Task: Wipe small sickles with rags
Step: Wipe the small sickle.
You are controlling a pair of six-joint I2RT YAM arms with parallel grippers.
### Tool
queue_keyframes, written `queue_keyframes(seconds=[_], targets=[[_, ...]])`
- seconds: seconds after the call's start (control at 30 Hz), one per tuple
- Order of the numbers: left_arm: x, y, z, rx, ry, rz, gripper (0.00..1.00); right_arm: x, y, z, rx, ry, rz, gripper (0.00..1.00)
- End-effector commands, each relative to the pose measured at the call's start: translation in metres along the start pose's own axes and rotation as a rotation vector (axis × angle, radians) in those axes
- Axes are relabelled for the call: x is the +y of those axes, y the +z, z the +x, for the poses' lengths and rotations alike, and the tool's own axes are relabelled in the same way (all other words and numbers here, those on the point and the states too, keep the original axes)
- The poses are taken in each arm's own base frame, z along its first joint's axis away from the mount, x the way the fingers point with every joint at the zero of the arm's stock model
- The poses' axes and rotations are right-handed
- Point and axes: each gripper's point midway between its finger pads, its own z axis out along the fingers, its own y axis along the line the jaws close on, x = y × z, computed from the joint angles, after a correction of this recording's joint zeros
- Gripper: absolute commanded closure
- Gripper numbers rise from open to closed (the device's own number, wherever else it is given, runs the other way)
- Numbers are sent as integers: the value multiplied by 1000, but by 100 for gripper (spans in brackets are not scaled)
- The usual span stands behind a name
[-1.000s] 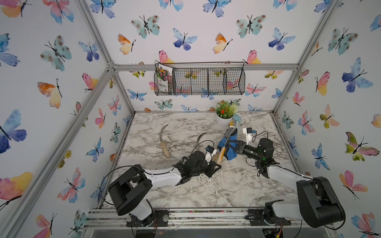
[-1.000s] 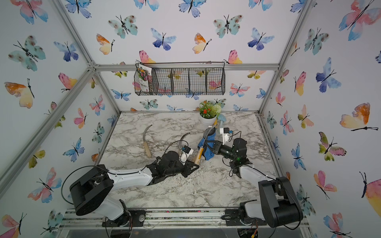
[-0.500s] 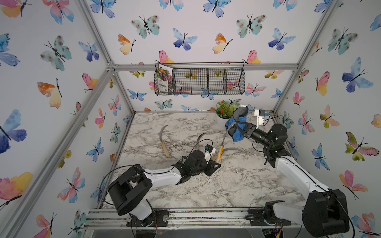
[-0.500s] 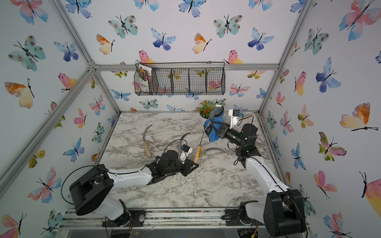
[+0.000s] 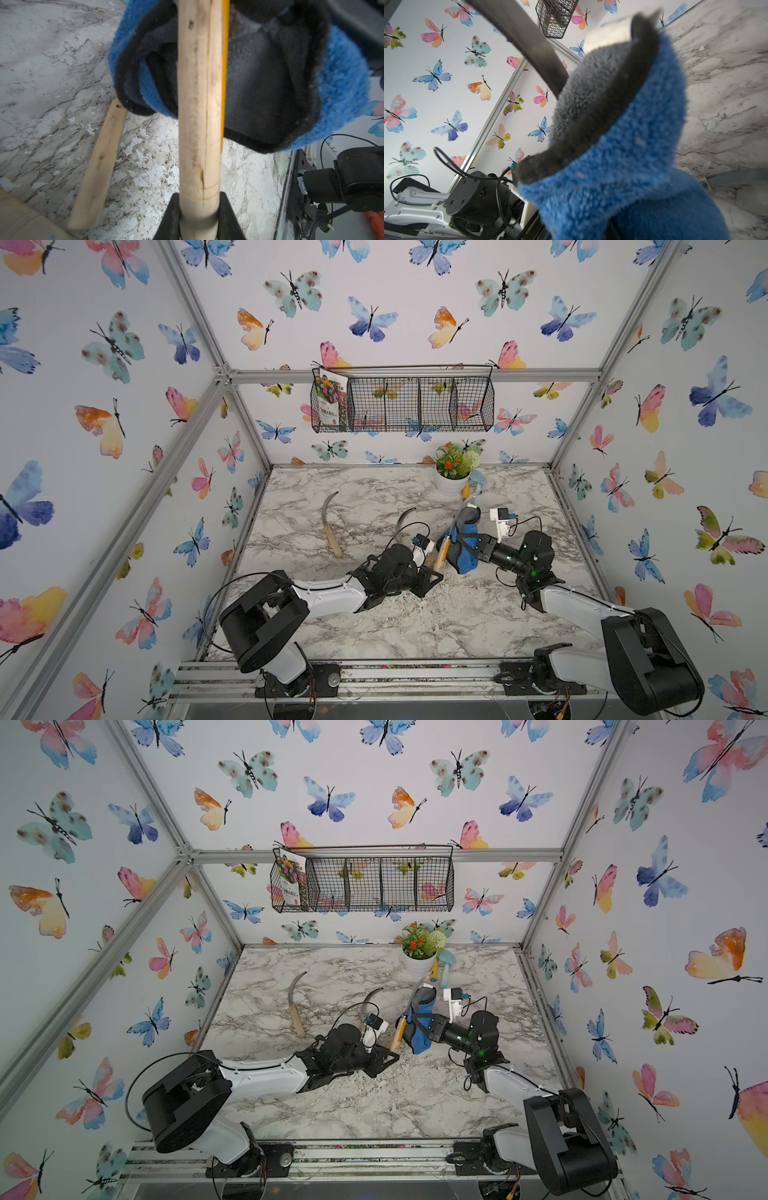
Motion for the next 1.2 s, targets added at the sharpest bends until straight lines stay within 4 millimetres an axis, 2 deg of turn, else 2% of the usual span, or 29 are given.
queue_keyframes(seconds=[0.0, 0.07, 0.2, 0.3, 0.37, 0.53, 0.63, 0.77, 0.9, 1.03, 1.17], targets=[[-4, 0, -12, -27, 15, 19, 100, 25, -2, -23, -58, -119, -17, 98], [-4, 0, -13, -28, 17, 18, 100, 29, -2, -40, -99, -146, 23, 98], [-2, 0, -13, -26, 10, 20, 100, 55, 1, -75, -136, -204, 34, 98], [-1, -1, -12, -28, 5, 21, 100, 70, 3, -93, -150, -225, 31, 98], [-1, -2, -13, -32, 5, 23, 100, 74, 5, -97, -152, -232, 26, 98], [1, -5, -13, -42, 2, 10, 100, 66, 6, -87, -128, -226, 20, 98], [1, -5, -15, -46, 3, 14, 100, 49, 8, -68, -90, -187, 30, 98], [-1, -8, -17, -58, 6, 27, 100, 25, 16, -27, -23, -100, -16, 98], [0, -10, -18, -67, 6, 21, 100, 16, 21, -6, 1, -75, -28, 98], [0, -11, -18, -70, 7, 20, 100, 22, 21, -11, -10, -92, -33, 98], [0, -10, -18, -67, 6, 22, 100, 38, 20, -41, -68, -156, 16, 98]])
